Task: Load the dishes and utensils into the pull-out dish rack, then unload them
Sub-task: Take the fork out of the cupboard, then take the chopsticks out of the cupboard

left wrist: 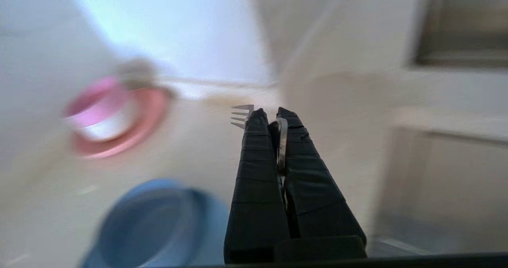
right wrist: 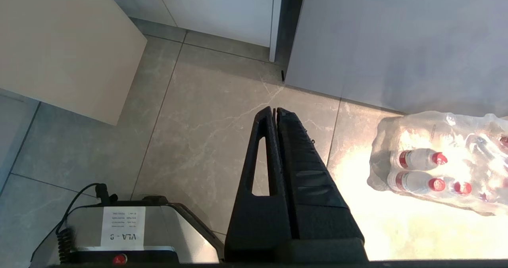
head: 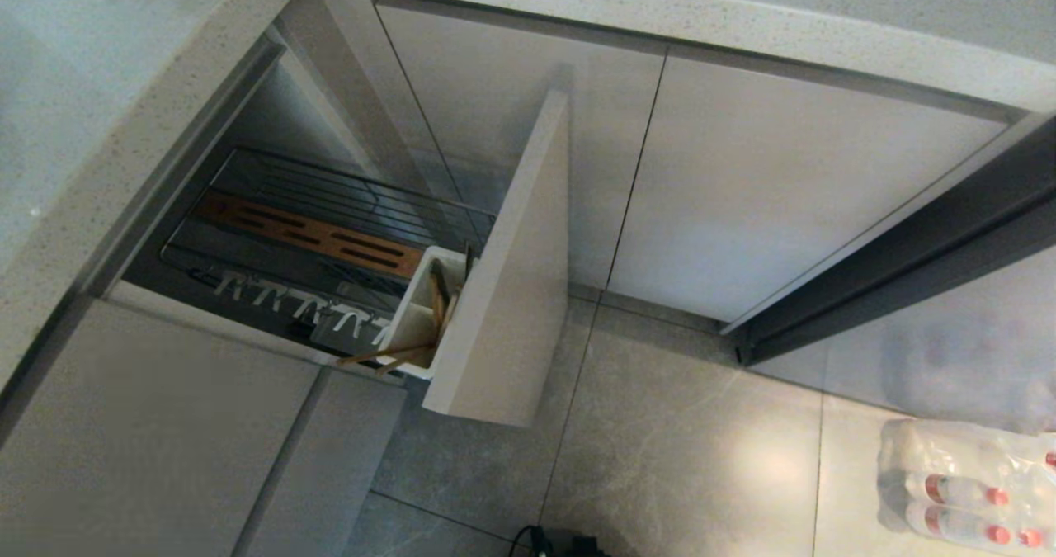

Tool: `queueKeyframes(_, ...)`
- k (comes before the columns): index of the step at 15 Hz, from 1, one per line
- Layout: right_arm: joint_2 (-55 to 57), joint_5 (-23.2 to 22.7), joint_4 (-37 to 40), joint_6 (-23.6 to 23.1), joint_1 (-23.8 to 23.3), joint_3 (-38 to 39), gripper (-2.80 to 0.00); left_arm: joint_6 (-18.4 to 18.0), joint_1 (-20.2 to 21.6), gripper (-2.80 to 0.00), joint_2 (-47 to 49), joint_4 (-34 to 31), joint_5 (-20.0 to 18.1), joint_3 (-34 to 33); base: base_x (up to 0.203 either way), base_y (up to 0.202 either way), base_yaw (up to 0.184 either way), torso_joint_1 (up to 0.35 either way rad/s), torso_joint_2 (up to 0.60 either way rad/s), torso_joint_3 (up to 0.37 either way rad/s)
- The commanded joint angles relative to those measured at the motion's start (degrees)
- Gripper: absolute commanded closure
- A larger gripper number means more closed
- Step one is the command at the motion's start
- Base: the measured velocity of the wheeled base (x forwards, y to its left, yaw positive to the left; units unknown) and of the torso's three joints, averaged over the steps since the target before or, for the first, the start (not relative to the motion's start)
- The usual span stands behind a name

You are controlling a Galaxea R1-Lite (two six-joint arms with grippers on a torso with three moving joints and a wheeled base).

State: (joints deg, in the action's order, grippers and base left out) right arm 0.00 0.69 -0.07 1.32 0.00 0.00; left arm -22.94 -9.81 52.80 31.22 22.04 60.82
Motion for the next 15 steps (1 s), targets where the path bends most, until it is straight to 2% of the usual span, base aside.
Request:
queueKeyframes(1,0.09,0.01,-0.01,0.00,0.00,0.00,0.00,0.02,4.71,0.00,2.73,0.47,0.09,-0.27,0.000,0.000,0.000,0.000,0.00,0.000)
queueKeyframes(6,0.02,0.01,-0.01,0.02,0.00,0.00,0.00,-0.35,15.93,0.00,9.10,8.65,-0.02,-1.20,0.000,0.000,0.000,0.000,0.00,0.000)
queueKeyframes(7,0.00,0.01,-0.01,0.00,0.00,0.00,0.00,-0.42,17.01,0.00,9.67,9.08,-0.20,-1.34,0.000,0.000,0.000,0.000,0.00,0.000)
queueKeyframes(15,0.01,0.01,-0.01,0.00,0.00,0.00,0.00,-0.43,17.65,0.00,12.85,9.39,-0.24,-1.58,0.000,0.000,0.000,0.000,0.00,0.000)
